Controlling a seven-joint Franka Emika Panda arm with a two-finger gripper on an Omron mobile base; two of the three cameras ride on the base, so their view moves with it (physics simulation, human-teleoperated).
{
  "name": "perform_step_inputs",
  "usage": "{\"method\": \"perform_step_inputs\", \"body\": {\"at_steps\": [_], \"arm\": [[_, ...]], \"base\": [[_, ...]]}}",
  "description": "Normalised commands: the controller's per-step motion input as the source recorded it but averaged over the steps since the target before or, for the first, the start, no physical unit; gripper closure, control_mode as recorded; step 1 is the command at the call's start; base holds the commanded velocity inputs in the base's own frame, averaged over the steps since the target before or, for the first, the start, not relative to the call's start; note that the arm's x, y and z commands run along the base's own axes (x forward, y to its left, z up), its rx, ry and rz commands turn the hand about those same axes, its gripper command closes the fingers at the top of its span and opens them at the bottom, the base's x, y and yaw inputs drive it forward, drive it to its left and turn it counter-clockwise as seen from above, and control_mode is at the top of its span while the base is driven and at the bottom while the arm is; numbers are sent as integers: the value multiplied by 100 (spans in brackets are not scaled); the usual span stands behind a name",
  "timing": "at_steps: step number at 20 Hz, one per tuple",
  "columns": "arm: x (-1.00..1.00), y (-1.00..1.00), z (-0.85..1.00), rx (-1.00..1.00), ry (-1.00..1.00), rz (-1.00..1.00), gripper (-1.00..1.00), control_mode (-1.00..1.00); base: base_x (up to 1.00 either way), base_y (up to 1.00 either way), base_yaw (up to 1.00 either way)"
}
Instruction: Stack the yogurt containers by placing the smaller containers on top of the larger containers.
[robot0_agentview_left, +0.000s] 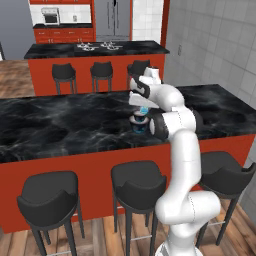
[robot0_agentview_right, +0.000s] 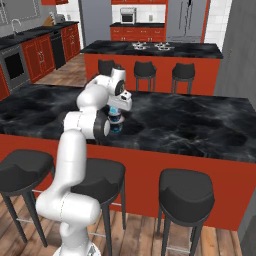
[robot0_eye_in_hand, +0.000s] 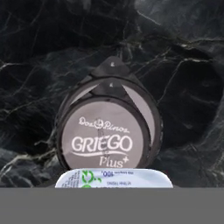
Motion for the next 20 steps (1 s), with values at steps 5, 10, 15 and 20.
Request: {"method": "perform_step_inputs", "body": {"at_steps": [5, 10, 15, 20], "arm": [[13, 0, -9, 0, 3, 0, 100, -100], [11, 0, -8, 0, 3, 0, 100, -100], [12, 0, -6, 0, 6, 0, 100, -100], [12, 0, -5, 0, 8, 0, 100, -100]], "base": [[0, 0, 0], [0, 0, 0], [0, 0, 0], [0, 0, 0]]}}
